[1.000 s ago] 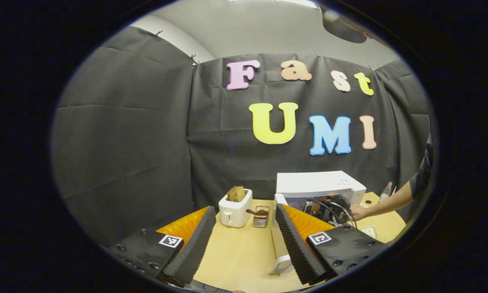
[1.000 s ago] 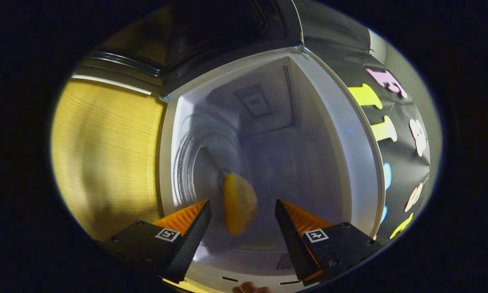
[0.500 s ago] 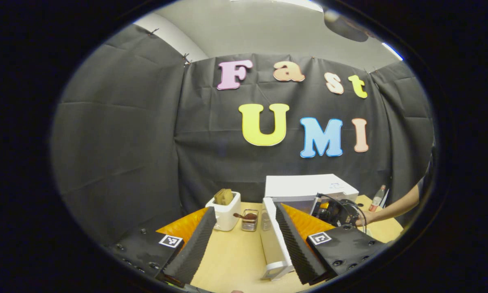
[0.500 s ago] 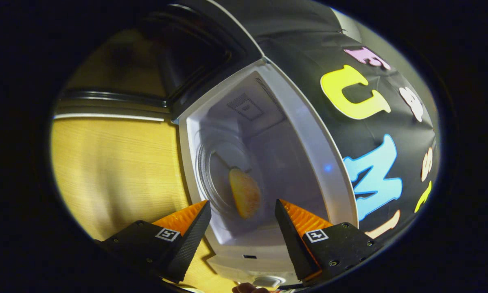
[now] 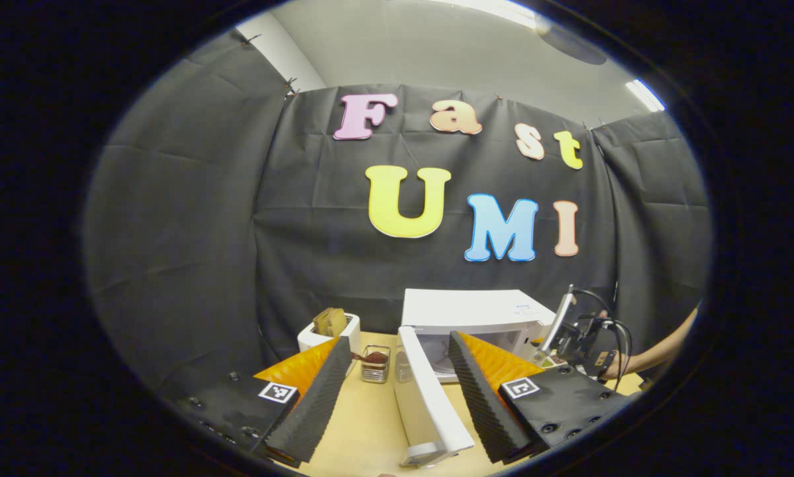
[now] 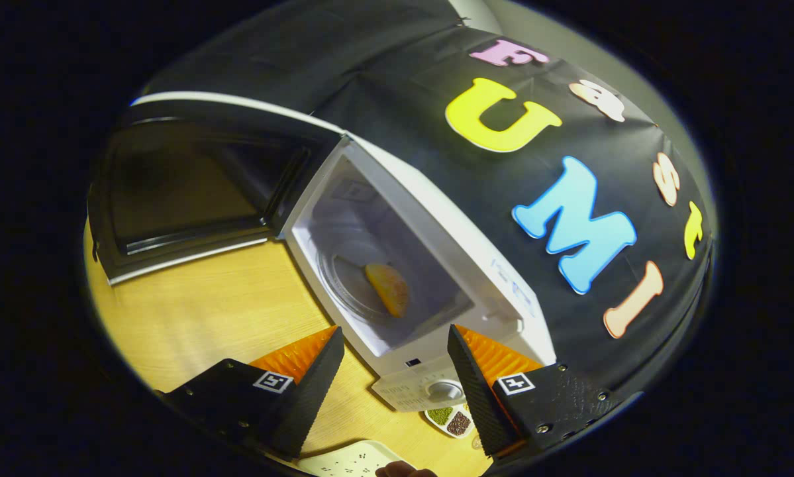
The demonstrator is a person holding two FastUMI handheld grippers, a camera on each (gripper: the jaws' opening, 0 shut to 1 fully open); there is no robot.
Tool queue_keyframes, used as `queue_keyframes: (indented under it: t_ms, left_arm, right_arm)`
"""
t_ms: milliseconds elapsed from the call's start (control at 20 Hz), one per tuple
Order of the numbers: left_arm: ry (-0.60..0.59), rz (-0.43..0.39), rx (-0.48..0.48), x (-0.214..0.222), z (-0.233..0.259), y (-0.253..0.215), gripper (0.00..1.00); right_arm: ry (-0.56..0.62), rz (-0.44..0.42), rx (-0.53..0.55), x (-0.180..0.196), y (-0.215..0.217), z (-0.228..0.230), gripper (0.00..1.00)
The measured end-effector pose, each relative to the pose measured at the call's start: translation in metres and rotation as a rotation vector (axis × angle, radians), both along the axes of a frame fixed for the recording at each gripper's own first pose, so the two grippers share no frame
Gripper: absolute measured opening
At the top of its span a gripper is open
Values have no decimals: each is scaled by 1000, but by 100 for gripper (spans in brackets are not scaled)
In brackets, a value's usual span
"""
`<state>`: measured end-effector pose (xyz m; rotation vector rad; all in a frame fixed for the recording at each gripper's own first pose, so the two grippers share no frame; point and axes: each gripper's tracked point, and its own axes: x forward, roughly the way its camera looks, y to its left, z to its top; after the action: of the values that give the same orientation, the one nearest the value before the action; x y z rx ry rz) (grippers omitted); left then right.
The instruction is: Open the microwave oven with the left hand, put the food in, and close the microwave oven.
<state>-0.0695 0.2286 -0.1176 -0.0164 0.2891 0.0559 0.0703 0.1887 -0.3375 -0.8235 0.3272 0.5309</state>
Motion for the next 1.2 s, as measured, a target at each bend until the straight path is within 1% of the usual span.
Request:
queue_keyframes:
  t_ms: [250,300,350,400,500,550,600,700,850,900,950,1050,1100,1150,1200]
  left_arm:
    - [6,-42,-30,7,-12,2,94]
    - [4,-48,-28,7,-15,4,94]
    - [8,-55,-29,7,-18,6,95]
    - [16,-64,-34,6,-24,7,96]
    - [32,-87,-49,3,-35,7,98]
    - [45,-116,-63,3,-41,2,99]
    - [55,-126,-64,3,-46,2,98]
    - [73,-137,-53,0,-55,7,65]
    - [86,-104,-28,0,-65,28,14]
    - [90,-118,-48,-2,-69,25,7]
    - [87,-128,-60,0,-75,24,7]
    - [107,-131,-39,-10,-78,36,7]
    - [127,-137,-30,-17,-86,39,5]
    - [152,-142,-30,-22,-95,39,8]
    - [176,-142,-27,-28,-102,38,7]
  right_arm:
    - [13,-156,235,-25,-10,54,96]
    - [2,-194,285,-29,-14,68,96]
    - [-14,-229,345,-33,-18,85,99]
    - [-29,-259,412,-38,-18,101,96]
    - [-54,-312,530,-46,-22,130,96]
    - [-69,-336,578,-49,-25,145,95]
    - [-89,-355,614,-51,-28,159,95]
    - [-135,-379,644,-55,-34,185,95]
    - [-180,-382,639,-64,-33,204,95]
    - [-181,-383,634,-66,-31,206,95]
    - [-182,-386,627,-67,-31,205,95]
    - [-185,-393,623,-70,-29,208,95]
    - [-186,-394,633,-72,-26,212,95]
    - [-187,-391,644,-74,-24,214,95]
    - [-187,-385,653,-74,-22,218,95]
